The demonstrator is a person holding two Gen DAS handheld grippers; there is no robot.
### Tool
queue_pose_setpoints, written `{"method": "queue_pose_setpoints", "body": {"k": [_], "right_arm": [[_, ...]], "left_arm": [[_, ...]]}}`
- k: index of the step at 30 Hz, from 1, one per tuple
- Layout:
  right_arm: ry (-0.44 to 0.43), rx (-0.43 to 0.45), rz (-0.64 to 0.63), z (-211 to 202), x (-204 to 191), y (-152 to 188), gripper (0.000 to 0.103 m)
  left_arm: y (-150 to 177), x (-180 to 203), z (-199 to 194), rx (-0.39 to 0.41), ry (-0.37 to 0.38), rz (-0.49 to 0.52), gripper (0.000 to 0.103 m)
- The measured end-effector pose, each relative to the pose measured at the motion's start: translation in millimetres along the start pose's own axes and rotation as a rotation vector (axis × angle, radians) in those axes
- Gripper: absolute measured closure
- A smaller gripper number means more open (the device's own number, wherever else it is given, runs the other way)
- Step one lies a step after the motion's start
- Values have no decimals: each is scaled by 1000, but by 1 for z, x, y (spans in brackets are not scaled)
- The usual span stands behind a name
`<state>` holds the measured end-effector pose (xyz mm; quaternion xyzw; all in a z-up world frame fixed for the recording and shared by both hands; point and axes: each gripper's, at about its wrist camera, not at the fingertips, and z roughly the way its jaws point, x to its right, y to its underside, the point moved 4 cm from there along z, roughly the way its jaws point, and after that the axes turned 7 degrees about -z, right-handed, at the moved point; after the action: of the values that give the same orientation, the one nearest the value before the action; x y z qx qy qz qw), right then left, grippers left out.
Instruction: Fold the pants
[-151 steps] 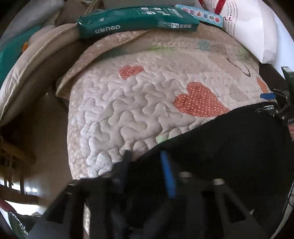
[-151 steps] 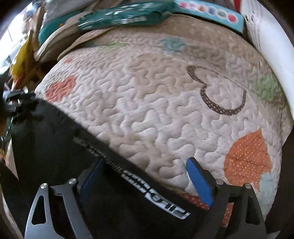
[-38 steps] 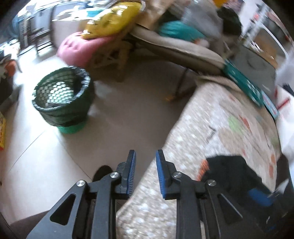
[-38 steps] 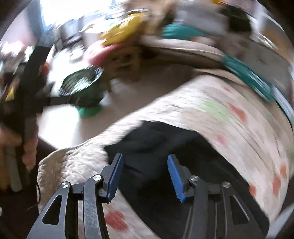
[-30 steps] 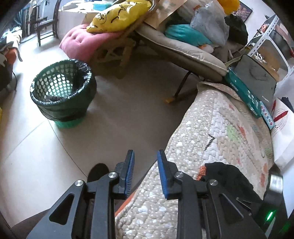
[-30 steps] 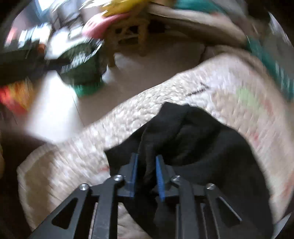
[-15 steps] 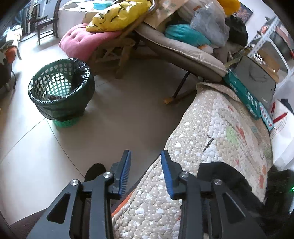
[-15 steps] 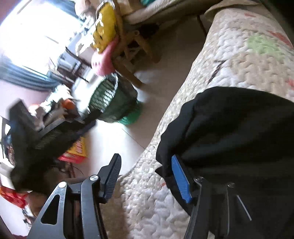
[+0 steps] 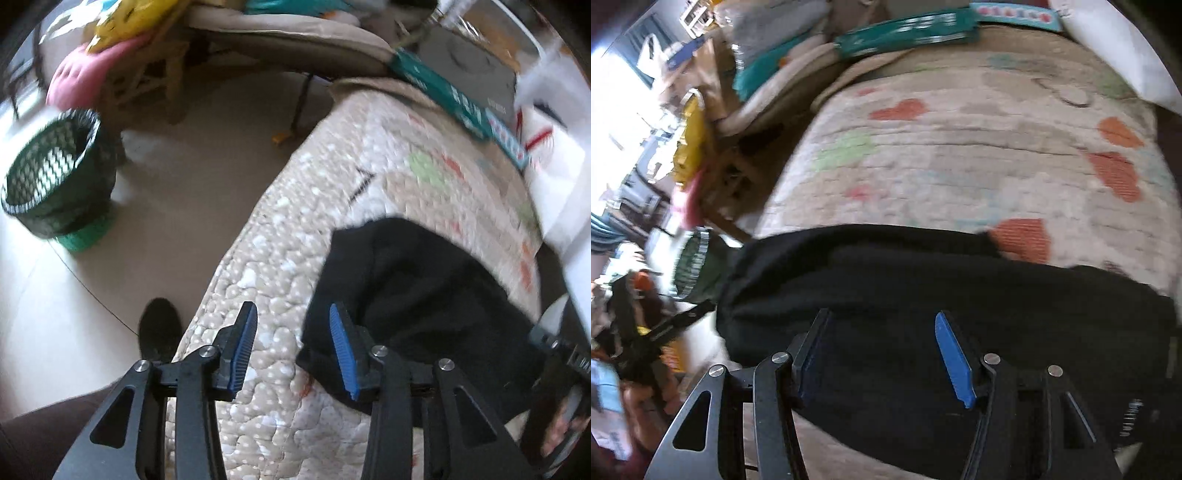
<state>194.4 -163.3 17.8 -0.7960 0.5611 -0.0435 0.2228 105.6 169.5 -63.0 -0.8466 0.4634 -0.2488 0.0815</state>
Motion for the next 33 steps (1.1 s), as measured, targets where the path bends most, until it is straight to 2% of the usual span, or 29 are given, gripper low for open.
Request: {"method": "queue_pose_setpoints", "body": {"k": [3, 5, 7, 8, 10, 12, 16, 18, 21, 22, 25, 27, 29, 30, 32, 33], "right_arm": [[80, -28, -16, -1, 17, 12, 40], [120, -56, -33, -1, 22, 27, 41], [148, -71, -54, -3, 26, 43, 43], [151, -76, -58, -3, 28, 50, 43], [152, -84, -59, -3, 34, 63, 57], [135, -80, -50, 0, 38, 72, 64], [97, -51, -31, 6, 36, 74, 68], [105, -49, -54, 9, 31, 74, 69], [220, -80, -152, 15, 23, 76, 79], [272, -88, -183, 12, 22, 77, 80], [603, -92, -271, -4, 39, 78, 80], [723, -92, -202, -20, 64, 79, 80], [724, -75, -113, -32, 81, 77, 79], [685, -55, -74, -37, 84, 75, 79], [551, -12, -49, -40, 75, 65, 75], [457, 8, -60, -39, 62, 56, 75]], "left_arm": [[7, 13, 4, 30, -76, 98, 63], [10, 18, 8, 31, -110, 131, 63], [9, 15, 10, 18, -112, 125, 63], [9, 13, 10, 13, -106, 112, 63], [8, 11, 10, 6, -95, 96, 63], [8, 10, 10, 4, -88, 85, 63], [8, 12, 11, 7, -95, 93, 63], [9, 13, 11, 9, -104, 102, 63], [10, 13, 11, 11, -119, 115, 63], [10, 13, 11, 12, -125, 117, 63], [9, 9, 11, 1, -125, 99, 63], [8, 7, 12, -8, -117, 81, 63], [8, 6, 11, -8, -112, 71, 63], [9, 5, 9, -5, -107, 67, 63], [12, 0, 4, -1, -85, 37, 63], [13, -4, 1, -1, -60, 5, 63]]}}
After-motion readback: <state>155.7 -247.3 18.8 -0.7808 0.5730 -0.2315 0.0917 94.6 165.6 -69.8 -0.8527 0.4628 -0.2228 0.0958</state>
